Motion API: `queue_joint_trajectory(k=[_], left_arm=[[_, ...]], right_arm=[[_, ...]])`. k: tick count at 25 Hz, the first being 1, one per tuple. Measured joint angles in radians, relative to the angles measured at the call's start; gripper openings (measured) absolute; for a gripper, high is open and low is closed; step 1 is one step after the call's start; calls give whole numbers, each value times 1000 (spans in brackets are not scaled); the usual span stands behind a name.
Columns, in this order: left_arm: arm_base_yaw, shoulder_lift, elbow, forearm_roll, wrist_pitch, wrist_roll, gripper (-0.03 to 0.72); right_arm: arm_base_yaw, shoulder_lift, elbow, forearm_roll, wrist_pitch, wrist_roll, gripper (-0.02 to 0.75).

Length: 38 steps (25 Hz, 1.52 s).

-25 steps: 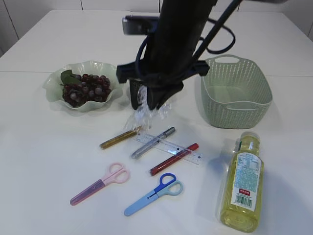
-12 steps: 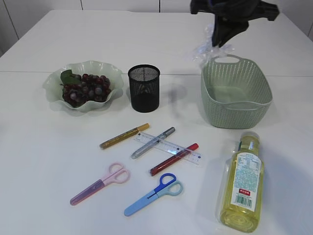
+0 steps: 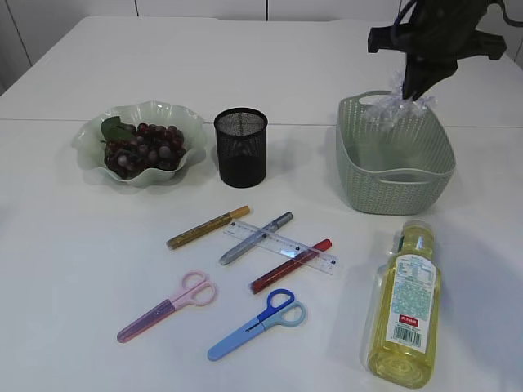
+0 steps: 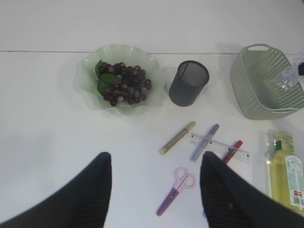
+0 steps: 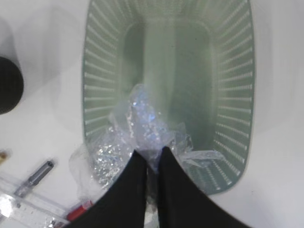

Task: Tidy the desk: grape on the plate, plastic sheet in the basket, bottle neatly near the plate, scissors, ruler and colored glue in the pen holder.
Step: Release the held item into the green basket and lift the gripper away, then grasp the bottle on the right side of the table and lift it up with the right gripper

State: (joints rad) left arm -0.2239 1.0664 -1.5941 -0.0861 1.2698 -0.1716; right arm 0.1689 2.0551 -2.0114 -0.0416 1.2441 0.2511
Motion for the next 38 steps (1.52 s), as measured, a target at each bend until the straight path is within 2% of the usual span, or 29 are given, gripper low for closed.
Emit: queue_joint_trajectory(k=[5, 8, 10, 14, 16, 20, 28, 34, 38], left_arm=[[0, 0, 0, 2, 0, 0, 433], [0, 0, 0, 2, 0, 0, 433], [0, 0, 0, 2, 0, 0, 433], [0, 0, 0, 2, 0, 0, 432], [0, 0, 0, 4, 0, 0, 432], [0, 4, 0, 13, 0, 0, 432], [0, 33, 0, 20, 0, 0, 432], [0, 36, 0, 32, 0, 0, 432], [0, 36, 0, 32, 0, 0, 432]], right_arm=[[-2, 34, -7, -14, 1, 2, 64], [-2, 59, -8, -17, 1, 2, 120], [-2, 69, -8, -24, 1, 2, 221], [-2, 71, -10, -54, 1, 2, 490], [-2, 71, -10, -61, 1, 2, 552], [-2, 71, -10, -59, 1, 2, 563], [-2, 10, -1, 16, 1, -29, 551], [-2, -189, 148, 18, 1, -35, 549], [-2, -376, 313, 25, 1, -37, 549]])
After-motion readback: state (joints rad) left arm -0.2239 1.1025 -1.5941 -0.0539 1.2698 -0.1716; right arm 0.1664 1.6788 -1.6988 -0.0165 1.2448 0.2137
